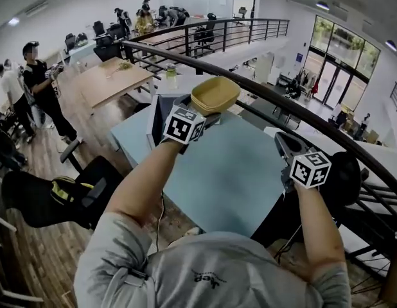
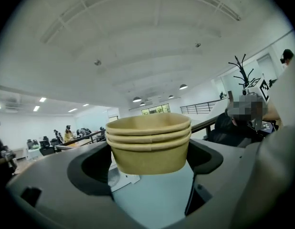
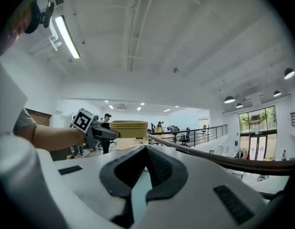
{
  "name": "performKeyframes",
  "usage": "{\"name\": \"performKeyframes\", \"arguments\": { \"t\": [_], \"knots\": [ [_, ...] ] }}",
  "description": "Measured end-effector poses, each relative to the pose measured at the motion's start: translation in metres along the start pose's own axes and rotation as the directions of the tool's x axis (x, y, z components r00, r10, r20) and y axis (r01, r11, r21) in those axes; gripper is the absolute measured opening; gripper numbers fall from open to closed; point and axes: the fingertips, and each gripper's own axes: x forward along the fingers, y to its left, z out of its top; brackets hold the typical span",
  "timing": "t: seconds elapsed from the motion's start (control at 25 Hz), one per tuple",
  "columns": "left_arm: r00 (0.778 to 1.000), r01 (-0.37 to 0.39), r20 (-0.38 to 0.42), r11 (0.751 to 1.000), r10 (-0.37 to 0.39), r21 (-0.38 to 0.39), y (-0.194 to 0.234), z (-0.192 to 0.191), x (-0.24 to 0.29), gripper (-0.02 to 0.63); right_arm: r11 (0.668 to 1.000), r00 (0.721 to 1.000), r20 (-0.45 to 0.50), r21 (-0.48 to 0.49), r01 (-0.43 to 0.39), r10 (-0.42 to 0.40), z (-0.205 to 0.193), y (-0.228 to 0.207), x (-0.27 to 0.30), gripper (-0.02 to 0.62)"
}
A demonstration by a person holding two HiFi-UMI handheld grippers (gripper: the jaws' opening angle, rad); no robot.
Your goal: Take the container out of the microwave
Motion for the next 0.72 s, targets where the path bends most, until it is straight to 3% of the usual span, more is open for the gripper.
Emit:
{"name": "performKeyframes", "arguments": {
  "t": [0.16,0.4,0.72],
  "knots": [
    [0.993,-0.118,-0.023,0.993,0.117,-0.014,0.062,-0.004,-0.044,0.511,0.995,0.995,0.005,-0.017,-0.096,0.097,0.014,0.026,0.043,0.018],
    [0.968,-0.247,-0.050,0.968,0.244,-0.046,0.108,-0.031,-0.094,0.511,0.978,0.979,-0.005,-0.034,-0.205,0.205,0.010,0.062,0.069,0.018],
    [0.946,-0.322,-0.083,0.940,0.314,-0.111,0.234,-0.091,-0.134,0.511,0.953,0.954,-0.034,-0.041,-0.300,0.299,0.013,0.148,0.180,0.018]
  ]
}}
